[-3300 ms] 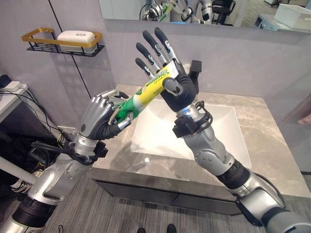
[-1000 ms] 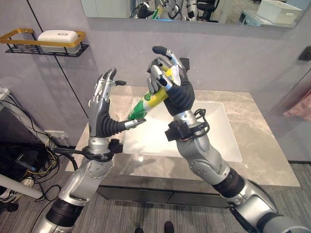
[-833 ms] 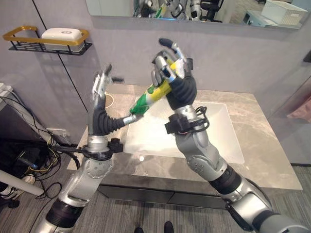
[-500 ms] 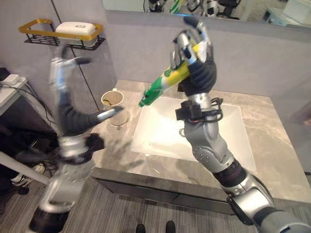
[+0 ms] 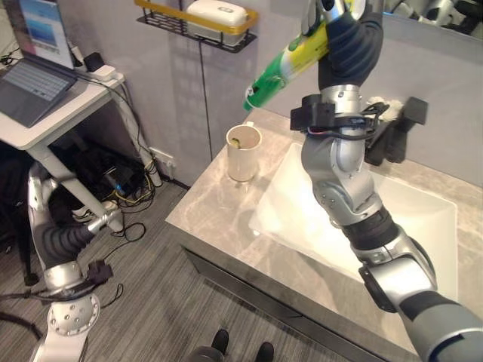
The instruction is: Put brush and paste in cup on sink, flatten towel.
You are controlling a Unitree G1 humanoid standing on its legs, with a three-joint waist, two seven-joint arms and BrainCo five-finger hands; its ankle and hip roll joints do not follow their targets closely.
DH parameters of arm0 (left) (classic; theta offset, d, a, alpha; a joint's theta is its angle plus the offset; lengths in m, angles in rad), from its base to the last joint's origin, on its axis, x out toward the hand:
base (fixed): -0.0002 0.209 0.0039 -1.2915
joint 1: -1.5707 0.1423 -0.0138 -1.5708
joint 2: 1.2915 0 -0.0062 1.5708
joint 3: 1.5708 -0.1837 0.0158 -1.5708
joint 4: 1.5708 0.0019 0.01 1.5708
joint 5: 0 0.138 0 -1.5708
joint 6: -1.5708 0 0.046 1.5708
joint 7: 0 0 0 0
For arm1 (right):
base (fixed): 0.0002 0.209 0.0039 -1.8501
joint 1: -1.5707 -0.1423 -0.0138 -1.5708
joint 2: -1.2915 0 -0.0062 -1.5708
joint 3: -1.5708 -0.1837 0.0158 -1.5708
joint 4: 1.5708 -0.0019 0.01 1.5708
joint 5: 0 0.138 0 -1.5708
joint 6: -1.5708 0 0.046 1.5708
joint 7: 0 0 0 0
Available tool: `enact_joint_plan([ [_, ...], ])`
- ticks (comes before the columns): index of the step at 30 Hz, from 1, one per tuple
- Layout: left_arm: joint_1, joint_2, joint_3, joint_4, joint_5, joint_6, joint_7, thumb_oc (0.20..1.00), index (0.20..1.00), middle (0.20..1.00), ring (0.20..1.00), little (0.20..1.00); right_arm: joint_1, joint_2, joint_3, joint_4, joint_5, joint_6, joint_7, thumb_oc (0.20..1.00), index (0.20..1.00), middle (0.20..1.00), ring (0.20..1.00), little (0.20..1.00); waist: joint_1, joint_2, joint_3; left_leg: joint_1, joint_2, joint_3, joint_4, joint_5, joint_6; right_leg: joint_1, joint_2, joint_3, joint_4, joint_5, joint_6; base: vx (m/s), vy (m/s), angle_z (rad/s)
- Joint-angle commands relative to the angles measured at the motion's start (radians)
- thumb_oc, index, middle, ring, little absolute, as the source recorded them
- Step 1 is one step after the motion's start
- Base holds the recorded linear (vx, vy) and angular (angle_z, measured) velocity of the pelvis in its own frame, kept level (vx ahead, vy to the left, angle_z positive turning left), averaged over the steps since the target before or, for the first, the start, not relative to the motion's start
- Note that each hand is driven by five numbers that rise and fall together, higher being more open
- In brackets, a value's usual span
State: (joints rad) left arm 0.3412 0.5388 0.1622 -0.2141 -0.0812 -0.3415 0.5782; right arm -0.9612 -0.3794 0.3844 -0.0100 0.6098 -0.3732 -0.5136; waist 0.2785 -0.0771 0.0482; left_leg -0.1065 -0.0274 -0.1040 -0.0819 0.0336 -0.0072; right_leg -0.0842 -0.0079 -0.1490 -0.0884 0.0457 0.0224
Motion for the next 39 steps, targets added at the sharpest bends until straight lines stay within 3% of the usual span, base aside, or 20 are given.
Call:
enact_joint_plan([
  [1,-0.008,0.047,-0.092,0.091,-0.125,0.007,-0.113,1.000,1.000,1.000,1.000,1.000,-0.120,-0.077,-0.044,0.006,-0.027,-0.007,0.021,0.200,0.200,0.200,0.200,0.200,0.026,-0.042,-0.035,-0.024,0.029,-0.061,-0.001,0.022,-0.049,0.041,-0.168,0.002,0.001,0.013,0.125,-0.02,-0.017,0.39],
  [5,0.015,0.039,-0.190,0.193,-0.222,0.038,-0.226,1.000,1.000,1.000,1.000,1.000,-0.131,-0.092,-0.049,0.043,-0.006,-0.004,0.020,0.200,0.200,0.200,0.200,0.200,0.031,-0.038,-0.024,-0.034,0.023,-0.085,0.000,0.025,-0.044,0.044,-0.172,-0.018,0.001,0.014,0.128,-0.01,0.002,0.36],
  [8,0.076,0.002,-0.296,0.305,-0.434,0.106,-0.375,1.000,1.000,1.000,1.000,1.000,-0.189,-0.048,-0.007,0.124,0.050,0.008,0.036,0.200,0.200,0.200,0.200,0.200,0.019,-0.036,-0.012,-0.038,0.022,-0.070,-0.002,0.027,-0.034,0.031,-0.170,-0.003,0.001,0.021,0.127,-0.01,0.035,0.11],
  [11,0.082,0.016,-0.319,0.303,-0.438,0.116,-0.399,1.000,1.000,1.000,1.000,1.000,-0.210,-0.043,0.004,0.146,0.052,0.012,0.036,0.200,0.200,0.200,0.200,0.200,0.015,-0.036,-0.009,-0.039,0.023,-0.065,-0.002,0.027,-0.033,0.026,-0.168,0.003,0.001,0.023,0.128,-0.01,0.025,-0.09],
  [39,0.043,0.017,-0.373,0.359,-0.414,0.150,-0.395,1.000,1.000,1.000,1.000,1.000,-0.258,-0.025,0.069,0.197,0.132,0.017,0.062,0.200,0.200,0.200,0.200,0.200,-0.047,-0.044,-0.002,-0.038,0.035,-0.031,-0.005,0.017,-0.036,-0.002,-0.155,0.047,0.001,0.025,0.123,0.00,0.005,-0.03],
])
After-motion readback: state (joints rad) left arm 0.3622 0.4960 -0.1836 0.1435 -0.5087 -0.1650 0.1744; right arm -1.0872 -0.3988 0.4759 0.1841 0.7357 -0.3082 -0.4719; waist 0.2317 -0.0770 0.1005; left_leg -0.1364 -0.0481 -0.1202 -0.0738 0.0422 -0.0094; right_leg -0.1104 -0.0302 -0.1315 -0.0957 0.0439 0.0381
